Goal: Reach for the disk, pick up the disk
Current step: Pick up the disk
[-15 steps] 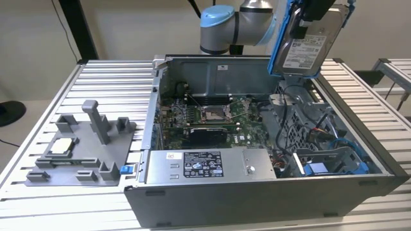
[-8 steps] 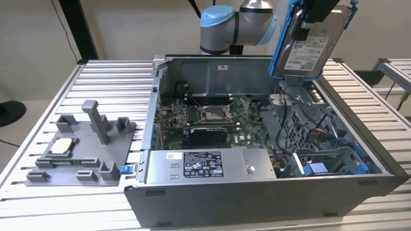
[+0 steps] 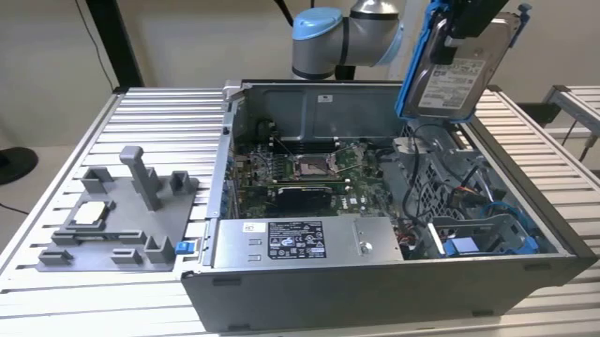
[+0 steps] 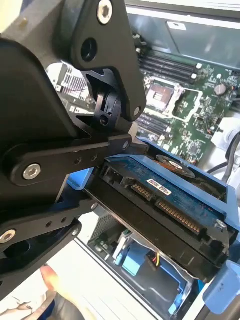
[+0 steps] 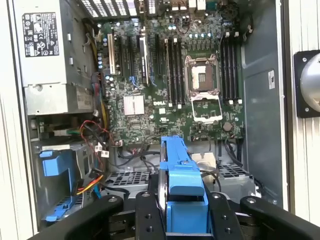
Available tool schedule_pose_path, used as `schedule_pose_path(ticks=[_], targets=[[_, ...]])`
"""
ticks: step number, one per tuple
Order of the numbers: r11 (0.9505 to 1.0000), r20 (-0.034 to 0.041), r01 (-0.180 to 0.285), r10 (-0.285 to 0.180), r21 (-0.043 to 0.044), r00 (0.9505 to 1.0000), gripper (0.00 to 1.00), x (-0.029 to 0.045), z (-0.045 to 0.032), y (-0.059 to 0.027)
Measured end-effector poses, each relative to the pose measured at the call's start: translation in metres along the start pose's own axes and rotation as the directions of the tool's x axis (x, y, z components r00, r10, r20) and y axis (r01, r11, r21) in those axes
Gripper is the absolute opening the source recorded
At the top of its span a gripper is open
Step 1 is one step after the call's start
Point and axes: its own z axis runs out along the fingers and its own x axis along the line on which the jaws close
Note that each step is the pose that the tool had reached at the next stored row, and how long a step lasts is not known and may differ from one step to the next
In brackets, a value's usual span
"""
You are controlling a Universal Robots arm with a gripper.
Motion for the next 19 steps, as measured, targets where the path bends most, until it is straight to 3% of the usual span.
schedule_pose_path(ticks=[10, 19], targets=[[1.0, 0.0, -0.001, 0.001, 0.0, 1.0, 0.0, 0.0227, 0.0001, -0.0023], [1.0, 0.0, -0.001, 0.001, 0.0, 1.0, 0.0, 0.0364, 0.0002, -0.0037]])
